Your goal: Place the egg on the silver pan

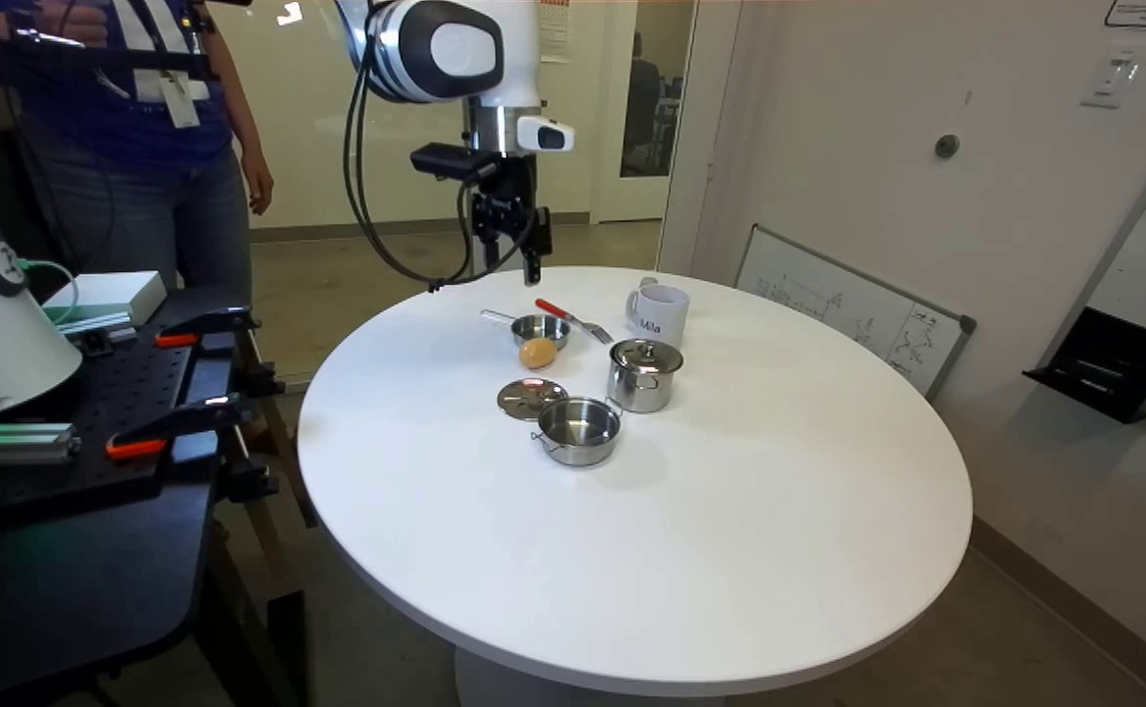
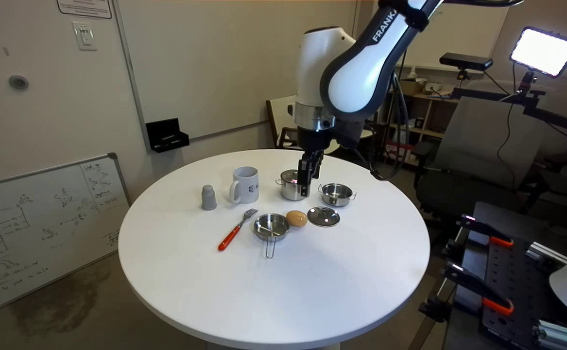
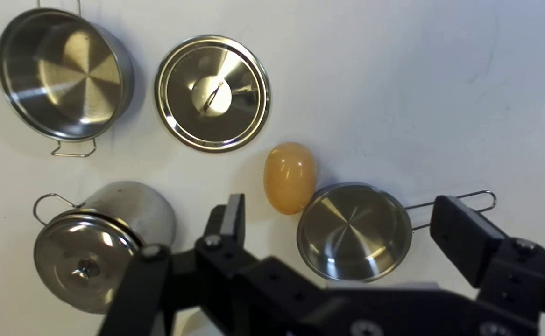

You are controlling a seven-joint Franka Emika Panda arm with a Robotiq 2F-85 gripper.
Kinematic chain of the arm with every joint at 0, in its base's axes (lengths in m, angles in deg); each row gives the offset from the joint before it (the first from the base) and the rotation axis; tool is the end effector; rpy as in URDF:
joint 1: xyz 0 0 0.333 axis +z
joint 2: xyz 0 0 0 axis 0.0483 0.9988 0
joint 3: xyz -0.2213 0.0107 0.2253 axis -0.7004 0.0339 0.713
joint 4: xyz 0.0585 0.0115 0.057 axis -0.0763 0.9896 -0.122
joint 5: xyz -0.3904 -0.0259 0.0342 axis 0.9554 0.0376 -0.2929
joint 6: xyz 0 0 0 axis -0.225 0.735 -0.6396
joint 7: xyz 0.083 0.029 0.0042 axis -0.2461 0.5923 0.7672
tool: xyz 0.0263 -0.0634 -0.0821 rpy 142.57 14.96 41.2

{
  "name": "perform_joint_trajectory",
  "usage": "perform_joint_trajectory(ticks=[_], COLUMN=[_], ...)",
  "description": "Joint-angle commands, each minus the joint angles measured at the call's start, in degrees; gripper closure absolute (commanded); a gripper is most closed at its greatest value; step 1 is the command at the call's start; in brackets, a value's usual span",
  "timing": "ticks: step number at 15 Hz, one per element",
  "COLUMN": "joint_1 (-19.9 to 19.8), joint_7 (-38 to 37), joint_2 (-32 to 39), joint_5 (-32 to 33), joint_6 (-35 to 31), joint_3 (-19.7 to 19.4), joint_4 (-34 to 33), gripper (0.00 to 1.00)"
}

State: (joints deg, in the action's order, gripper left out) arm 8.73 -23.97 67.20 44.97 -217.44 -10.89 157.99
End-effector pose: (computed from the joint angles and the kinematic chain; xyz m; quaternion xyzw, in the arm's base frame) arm 0.5392 0.0532 0.1879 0.9862 0.1593 0.0130 0.0441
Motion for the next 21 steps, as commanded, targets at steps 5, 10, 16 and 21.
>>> perform_joint_trajectory(ticks=[5, 10, 16, 21], joint_1=[-0.33, -0.70, -0.20, -0.19], joint_7=[0.10, 1.55, 1.80, 1.77], joint_2=[8.95, 12.38, 15.53, 18.10], joint_5=[0.58, 0.70, 0.99, 1.02], joint_6=[-8.43, -8.47, -7.60, -6.59], joint_3=[-0.13, 0.27, -0.25, -0.95], joint_4=[-4.10, -6.89, -9.45, -11.56], gripper=[0.00, 0.00, 0.00, 0.00])
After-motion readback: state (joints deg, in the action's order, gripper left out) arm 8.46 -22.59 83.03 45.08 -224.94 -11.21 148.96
